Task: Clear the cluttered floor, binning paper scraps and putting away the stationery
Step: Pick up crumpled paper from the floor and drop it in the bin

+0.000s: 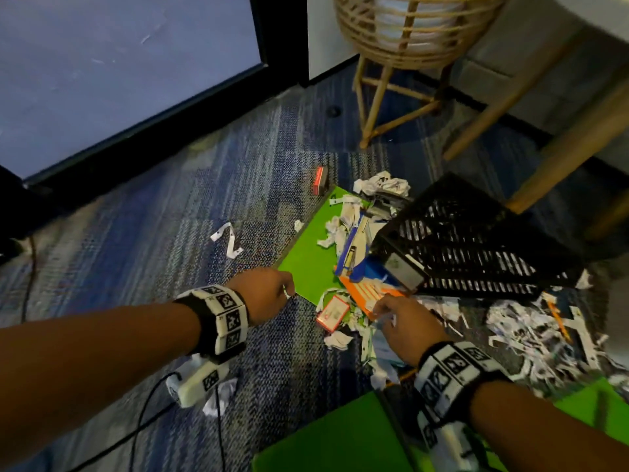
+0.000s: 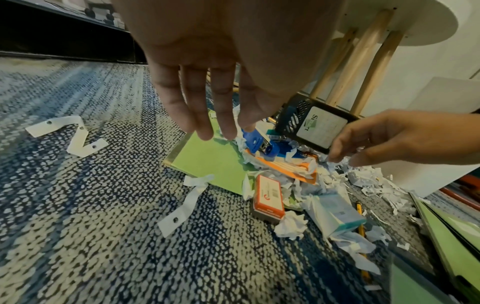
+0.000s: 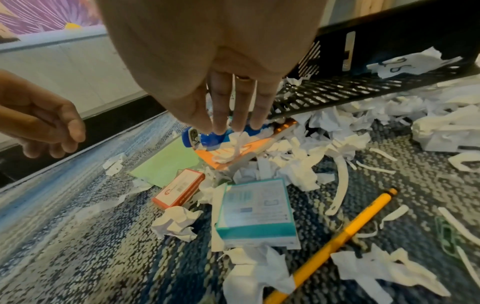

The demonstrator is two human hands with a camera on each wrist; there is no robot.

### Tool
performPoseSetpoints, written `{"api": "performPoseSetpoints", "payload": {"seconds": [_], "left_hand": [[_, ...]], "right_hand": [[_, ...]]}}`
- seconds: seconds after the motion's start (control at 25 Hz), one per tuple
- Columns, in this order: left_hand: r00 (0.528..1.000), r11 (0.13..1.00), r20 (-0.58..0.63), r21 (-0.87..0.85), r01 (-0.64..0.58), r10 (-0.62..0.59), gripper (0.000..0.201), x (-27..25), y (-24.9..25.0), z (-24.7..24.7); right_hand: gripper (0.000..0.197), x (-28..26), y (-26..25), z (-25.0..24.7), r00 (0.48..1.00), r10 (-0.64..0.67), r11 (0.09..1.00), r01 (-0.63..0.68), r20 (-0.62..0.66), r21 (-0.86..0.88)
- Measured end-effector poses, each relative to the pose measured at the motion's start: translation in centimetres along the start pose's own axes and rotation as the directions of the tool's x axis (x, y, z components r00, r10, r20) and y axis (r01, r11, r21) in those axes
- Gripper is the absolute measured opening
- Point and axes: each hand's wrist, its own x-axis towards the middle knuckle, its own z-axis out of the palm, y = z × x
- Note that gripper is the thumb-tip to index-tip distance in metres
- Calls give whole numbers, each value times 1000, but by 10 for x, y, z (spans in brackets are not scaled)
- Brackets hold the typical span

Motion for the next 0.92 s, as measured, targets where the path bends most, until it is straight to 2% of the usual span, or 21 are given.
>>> {"api": "performPoseSetpoints", "payload": {"seconds": [0.12, 0.2, 0.28, 0.36, 0.44, 0.52, 0.64, 0.68, 0.72, 0.76, 0.8, 0.84, 0.88, 0.92], "left_hand": [[999, 999, -1, -16, -34, 34, 22, 13, -9, 9], [999, 999, 8, -9, -51, 51, 24, 21, -10, 16], [996, 996, 3, -21, -84, 84, 23, 27, -10, 25], [994, 991, 9, -70, -111, 112, 23, 27, -5, 36], [990, 987, 35, -94, -132, 135, 24, 27, 3, 51], [982, 981, 60, -89, -174, 180, 26, 27, 15, 66], [933, 938, 112, -101, -331, 341, 38, 30, 36, 93], [907, 917, 141, -100, -387, 398, 44, 28, 44, 103], [884, 897, 164, -16, -441, 437, 49, 28, 51, 113], [878, 890, 184, 37, -455, 441, 50, 29, 59, 122], [879, 886, 248, 127, -445, 406, 48, 29, 66, 125], [880, 857, 241, 231, -461, 409, 44, 30, 71, 128], [868, 839, 286, 259, -478, 407, 38, 31, 77, 124], [873, 845, 291, 262, -466, 391, 33, 36, 78, 122]], "right_hand": [[32, 14, 4, 13, 995, 96, 992, -93, 33, -83], [48, 16, 11, 23, 985, 167, 979, -170, -41, -111], [66, 14, 17, 34, 963, 248, 963, -257, -105, -83], [77, 11, 22, 49, 953, 300, 953, -301, -50, -11], [80, 9, 26, 62, 953, 302, 953, -302, -32, 1], [76, 5, 28, 68, 952, 294, 956, -294, -86, 12], [62, -2, 32, 63, 949, 305, 948, -295, -78, 117], [52, -5, 36, 60, 942, 318, 937, -295, -107, 184], [44, -6, 39, 57, 924, 342, 922, -295, -170, 250], [39, -5, 47, 54, 893, 381, 907, -310, -241, 284], [41, -3, 55, 50, 856, 427, 894, -349, -293, 282], [49, 1, 64, 47, 822, 468, 880, -400, -325, 256], [63, 4, 73, 44, 807, 491, 870, -436, -328, 229], [78, 5, 79, 39, 815, 492, 870, -445, -304, 214]]}}
